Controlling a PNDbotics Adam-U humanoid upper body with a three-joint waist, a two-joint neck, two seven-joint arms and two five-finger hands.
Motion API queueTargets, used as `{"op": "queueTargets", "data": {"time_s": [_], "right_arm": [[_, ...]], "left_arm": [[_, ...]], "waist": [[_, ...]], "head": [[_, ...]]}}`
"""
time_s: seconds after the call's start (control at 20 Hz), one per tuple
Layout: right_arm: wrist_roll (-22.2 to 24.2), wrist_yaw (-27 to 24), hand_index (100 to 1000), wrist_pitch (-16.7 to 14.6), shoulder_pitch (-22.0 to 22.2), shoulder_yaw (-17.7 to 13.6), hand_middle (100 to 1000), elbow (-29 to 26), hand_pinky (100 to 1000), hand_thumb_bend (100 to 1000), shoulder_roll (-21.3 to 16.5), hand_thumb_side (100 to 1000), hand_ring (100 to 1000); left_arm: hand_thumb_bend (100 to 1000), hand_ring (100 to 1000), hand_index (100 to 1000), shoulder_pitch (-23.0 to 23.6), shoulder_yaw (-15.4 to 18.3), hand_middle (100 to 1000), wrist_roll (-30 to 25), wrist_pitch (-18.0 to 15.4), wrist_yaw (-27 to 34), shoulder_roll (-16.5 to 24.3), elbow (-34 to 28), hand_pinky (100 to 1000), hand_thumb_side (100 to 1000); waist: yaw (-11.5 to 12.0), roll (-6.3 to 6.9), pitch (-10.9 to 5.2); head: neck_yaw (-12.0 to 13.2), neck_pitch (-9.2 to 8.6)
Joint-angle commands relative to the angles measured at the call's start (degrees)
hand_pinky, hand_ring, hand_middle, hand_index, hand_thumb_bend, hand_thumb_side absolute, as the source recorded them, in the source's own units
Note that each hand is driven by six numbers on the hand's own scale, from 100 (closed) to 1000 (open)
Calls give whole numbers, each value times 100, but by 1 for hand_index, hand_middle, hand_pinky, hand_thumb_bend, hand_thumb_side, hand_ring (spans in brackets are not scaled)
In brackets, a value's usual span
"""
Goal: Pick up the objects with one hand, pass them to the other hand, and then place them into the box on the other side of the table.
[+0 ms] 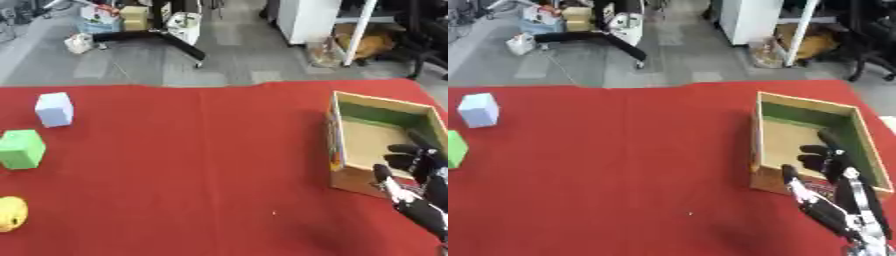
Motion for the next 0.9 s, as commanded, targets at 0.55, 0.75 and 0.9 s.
{"op": "queueTargets", "data": {"time_s": [0.55,0.75,0.9], "right_arm": [[91,-52,950,-26,-4,17,704,-59,752,349,-68,305,718],[93,-70,949,-23,11,14,701,-50,751,347,-56,305,716],[104,-81,950,-24,17,18,700,-43,751,345,-56,306,717]], "left_arm": [[511,804,822,-947,223,753,1262,-63,-1637,-766,1321,841,258],[513,803,825,-1093,365,755,1342,73,-1687,-770,1371,840,268],[527,807,833,-1209,468,762,1293,141,-1600,-761,1391,841,278]], "waist": [[-79,-19,-138],[-106,-32,-127],[-95,-33,-122]], "head": [[50,23],[43,48],[42,61]]}}
